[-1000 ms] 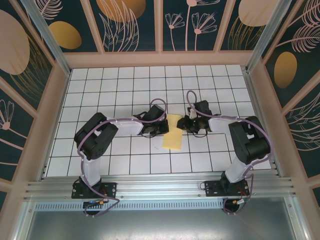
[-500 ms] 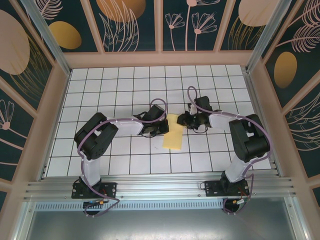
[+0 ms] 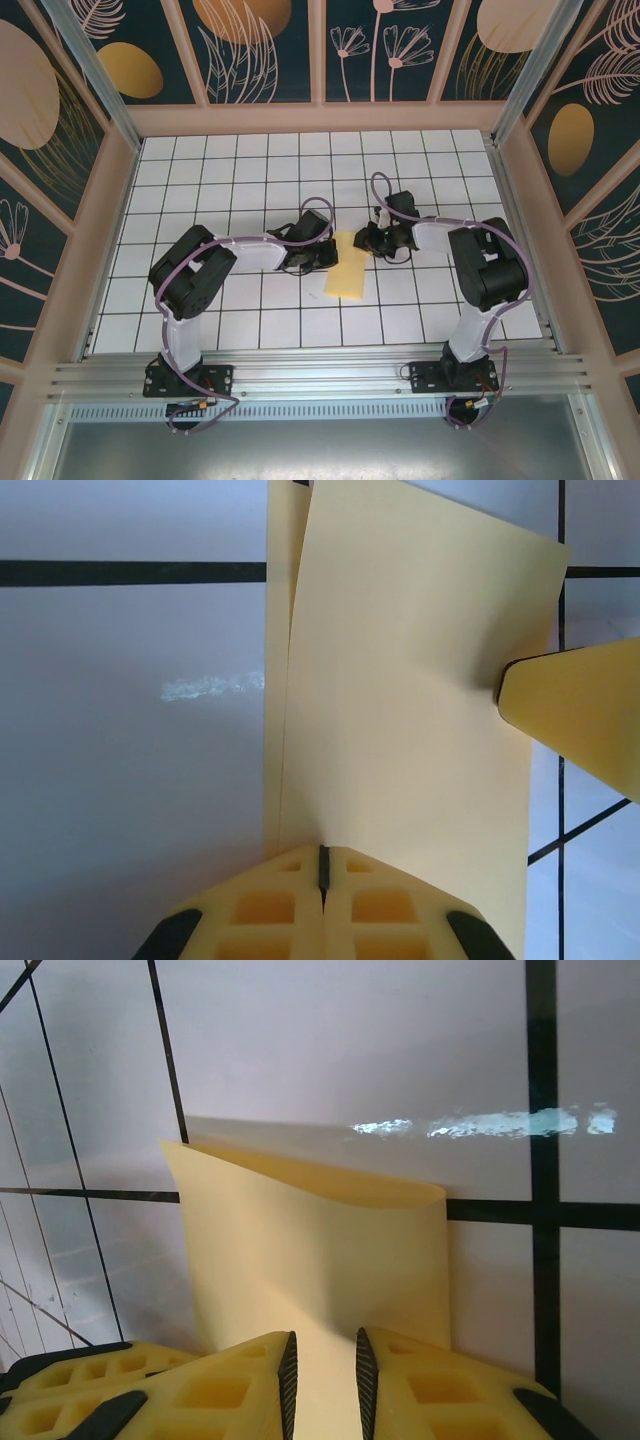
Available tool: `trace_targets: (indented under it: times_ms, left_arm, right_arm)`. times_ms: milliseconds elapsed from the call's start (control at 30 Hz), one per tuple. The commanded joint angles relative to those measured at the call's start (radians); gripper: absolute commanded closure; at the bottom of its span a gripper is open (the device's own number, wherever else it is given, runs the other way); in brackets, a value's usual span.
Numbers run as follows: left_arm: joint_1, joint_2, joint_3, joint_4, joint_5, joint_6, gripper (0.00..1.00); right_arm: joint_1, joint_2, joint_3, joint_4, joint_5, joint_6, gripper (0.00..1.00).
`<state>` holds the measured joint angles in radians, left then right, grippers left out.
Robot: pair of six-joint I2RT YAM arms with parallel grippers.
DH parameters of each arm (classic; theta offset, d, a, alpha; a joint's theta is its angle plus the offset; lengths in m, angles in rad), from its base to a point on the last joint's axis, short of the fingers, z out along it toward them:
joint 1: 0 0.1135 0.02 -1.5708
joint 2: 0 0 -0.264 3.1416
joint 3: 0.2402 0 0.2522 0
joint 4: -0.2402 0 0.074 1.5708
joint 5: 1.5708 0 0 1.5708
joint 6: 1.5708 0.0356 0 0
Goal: Fold a paper plane with a square sheet of paper (pick it up from the middle)
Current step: Fold the square sheet of paper in half at the center of the table.
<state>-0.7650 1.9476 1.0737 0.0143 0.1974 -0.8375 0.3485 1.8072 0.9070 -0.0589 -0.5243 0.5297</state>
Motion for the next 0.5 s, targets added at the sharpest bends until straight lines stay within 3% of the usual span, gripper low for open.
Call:
trace_targets:
  times_ms: [0, 467]
  left_arm:
    - [-0.004, 0.067, -0.04, -0.122, -0.05, 0.023, 1.0]
    - [-0.005, 0.06, -0.05, -0.123, -0.049, 0.024, 1.0]
  right_arm:
    - [-0.003, -0.05, 0.053, -0.052, 0.006, -0.018, 0.74]
    - [-0.015, 0.071, 0.102, -0.059, 0.058, -0.036, 0.74]
